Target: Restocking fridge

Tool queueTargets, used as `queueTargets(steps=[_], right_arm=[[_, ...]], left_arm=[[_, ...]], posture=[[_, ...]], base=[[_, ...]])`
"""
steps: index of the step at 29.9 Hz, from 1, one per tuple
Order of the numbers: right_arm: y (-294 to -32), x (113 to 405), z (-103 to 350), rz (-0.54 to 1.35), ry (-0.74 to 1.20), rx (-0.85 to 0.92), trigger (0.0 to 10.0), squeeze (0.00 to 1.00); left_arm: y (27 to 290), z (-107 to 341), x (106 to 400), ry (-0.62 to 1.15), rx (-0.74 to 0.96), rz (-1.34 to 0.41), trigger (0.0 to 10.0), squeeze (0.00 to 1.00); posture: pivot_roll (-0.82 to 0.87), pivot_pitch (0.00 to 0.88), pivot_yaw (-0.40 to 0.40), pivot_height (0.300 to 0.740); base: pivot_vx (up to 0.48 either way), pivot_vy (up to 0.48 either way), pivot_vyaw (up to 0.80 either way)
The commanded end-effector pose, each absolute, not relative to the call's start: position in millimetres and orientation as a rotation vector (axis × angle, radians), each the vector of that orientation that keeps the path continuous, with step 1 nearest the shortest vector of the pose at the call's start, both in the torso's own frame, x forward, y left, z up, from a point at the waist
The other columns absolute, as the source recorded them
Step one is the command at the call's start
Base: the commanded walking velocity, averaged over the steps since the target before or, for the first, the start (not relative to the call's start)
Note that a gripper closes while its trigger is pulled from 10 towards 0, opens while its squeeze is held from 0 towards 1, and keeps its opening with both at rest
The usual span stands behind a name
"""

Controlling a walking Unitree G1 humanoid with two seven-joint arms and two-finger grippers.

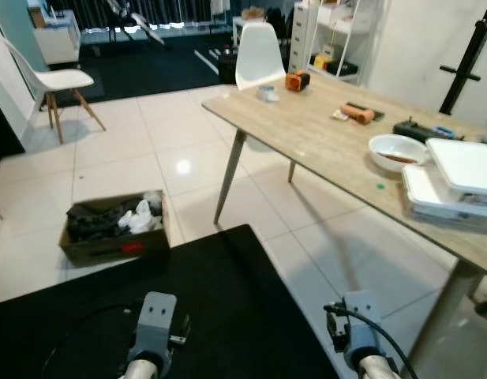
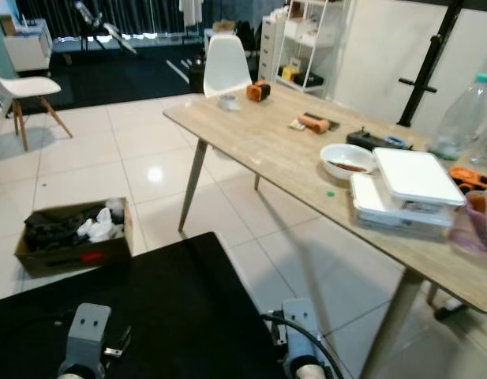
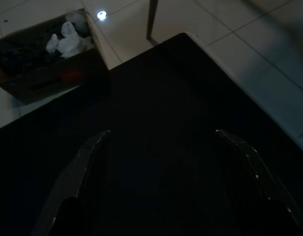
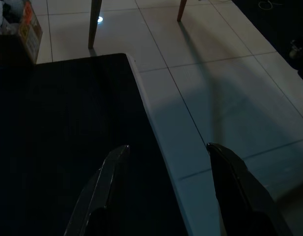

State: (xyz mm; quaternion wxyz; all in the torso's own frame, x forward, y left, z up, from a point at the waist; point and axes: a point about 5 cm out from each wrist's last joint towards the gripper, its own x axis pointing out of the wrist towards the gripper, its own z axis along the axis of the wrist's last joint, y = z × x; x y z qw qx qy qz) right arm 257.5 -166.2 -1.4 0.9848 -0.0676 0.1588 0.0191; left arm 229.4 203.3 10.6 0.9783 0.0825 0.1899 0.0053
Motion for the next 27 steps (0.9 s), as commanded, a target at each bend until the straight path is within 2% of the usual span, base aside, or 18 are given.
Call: queueTargets(steps=[1, 9, 17, 27], right_arm=[[-168.5, 254.7, -4.7, 0.032, 0.338, -0.135, 10.0, 0.0], [-170.7, 252.9, -7.1, 0.027, 0.347, -0.139, 10.0, 0.0], [-172.1, 253.2, -7.4, 0.017, 0.353, -0.131, 10.0, 0.0], [-175.0, 253.6, -8.4, 0.004, 0.362, -0.115, 10.0, 0.0]], left_arm=[[205.0, 7.0, 225.4, 0.403, 0.179, 0.008, 10.0, 0.0], [204.3, 6.6, 225.3, 0.403, 0.17, 0.006, 10.0, 0.0], [202.6, 6.7, 225.2, 0.411, 0.157, 0.001, 10.0, 0.0], [199.4, 6.7, 224.3, 0.411, 0.146, -0.01, 10.0, 0.0]], posture=[[-0.06, 0.068, 0.021, 0.736], [-0.06, 0.068, 0.021, 0.736], [-0.06, 0.063, 0.018, 0.736], [-0.06, 0.058, 0.017, 0.736]], base=[[0.375, 0.0, 0.0], [0.351, 0.0, 0.0], [0.0, 0.0, 0.0], [0.0, 0.0, -0.76]])
